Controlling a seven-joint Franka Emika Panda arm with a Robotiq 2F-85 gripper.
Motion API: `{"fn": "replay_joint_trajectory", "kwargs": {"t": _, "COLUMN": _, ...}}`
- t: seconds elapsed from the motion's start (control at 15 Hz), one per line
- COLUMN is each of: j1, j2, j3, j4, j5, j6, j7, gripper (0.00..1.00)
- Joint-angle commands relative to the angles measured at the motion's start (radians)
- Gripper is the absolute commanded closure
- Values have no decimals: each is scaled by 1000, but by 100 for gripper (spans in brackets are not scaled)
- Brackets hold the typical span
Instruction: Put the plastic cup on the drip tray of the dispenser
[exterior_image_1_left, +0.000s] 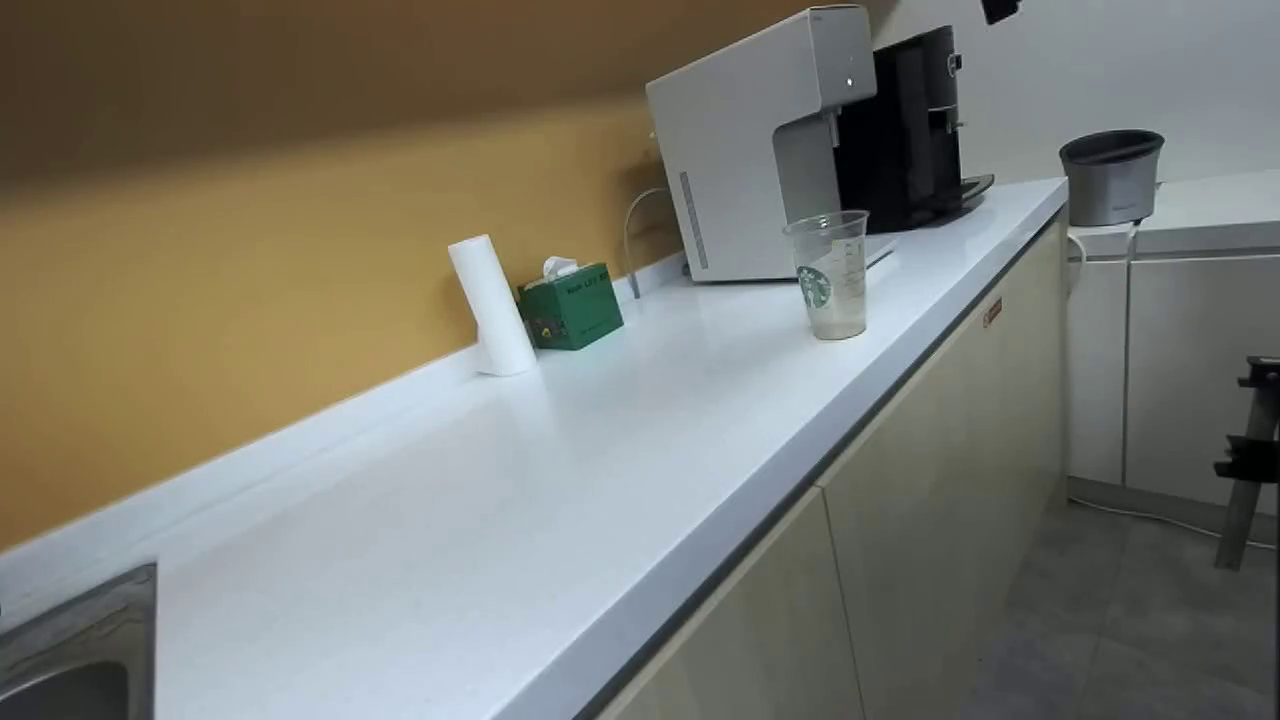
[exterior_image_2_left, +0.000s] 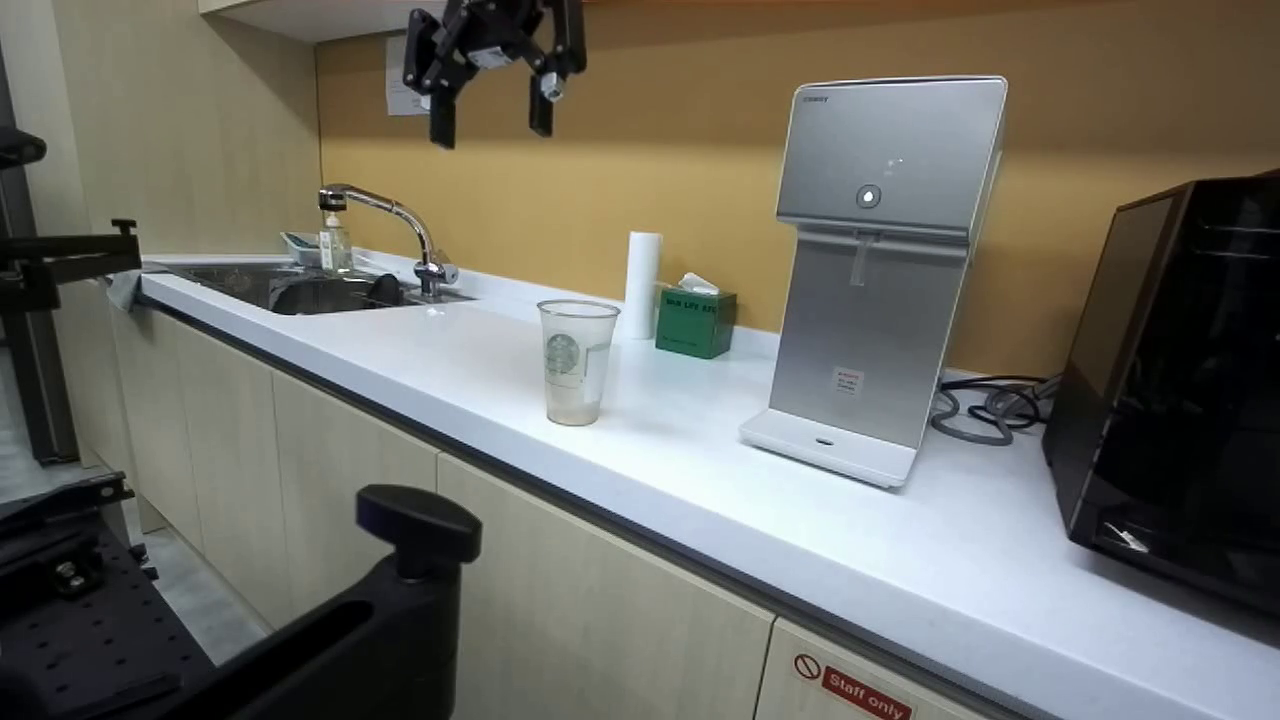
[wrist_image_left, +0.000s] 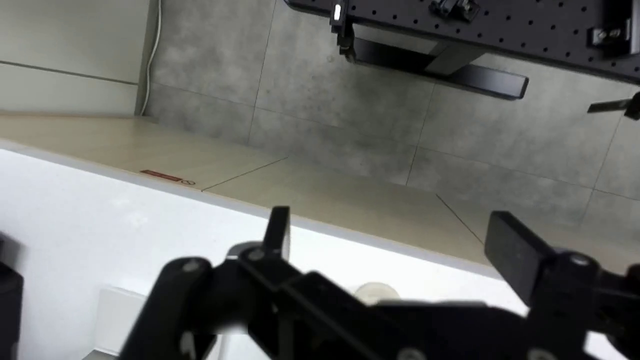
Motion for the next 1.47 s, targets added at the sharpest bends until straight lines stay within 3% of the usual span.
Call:
{"fn": "replay_joint_trajectory", "kwargs": {"t": 0.0, "j1": 5, "j2": 70, "j3": 26, "j4": 12, "j5": 24, "j6": 118, "j7": 146, "gripper": 0}}
{"fn": "replay_joint_trajectory", "kwargs": {"t": 0.33, "j1": -20, "j2": 160, "j3": 67, "j4": -28, "j5": 22, "j6": 393, "j7": 379, "gripper": 0}}
{"fn": "replay_joint_trajectory", "kwargs": {"t": 0.53, "j1": -38, "j2": 212, "j3": 71, "j4": -48, "j5": 30, "j6": 494, "j7": 485, "gripper": 0}}
{"fn": "replay_joint_trajectory", "kwargs": {"t": 0.93, "j1": -66, "j2": 292, "j3": 66, "j4": -57, "j5": 33, "j6": 559, "j7": 566, "gripper": 0}}
{"fn": "replay_joint_trajectory", "kwargs": {"t": 1.4, "j1": -62, "j2": 355, "j3": 61, "j4": -50, "j5": 100, "j6": 571, "j7": 559, "gripper": 0}}
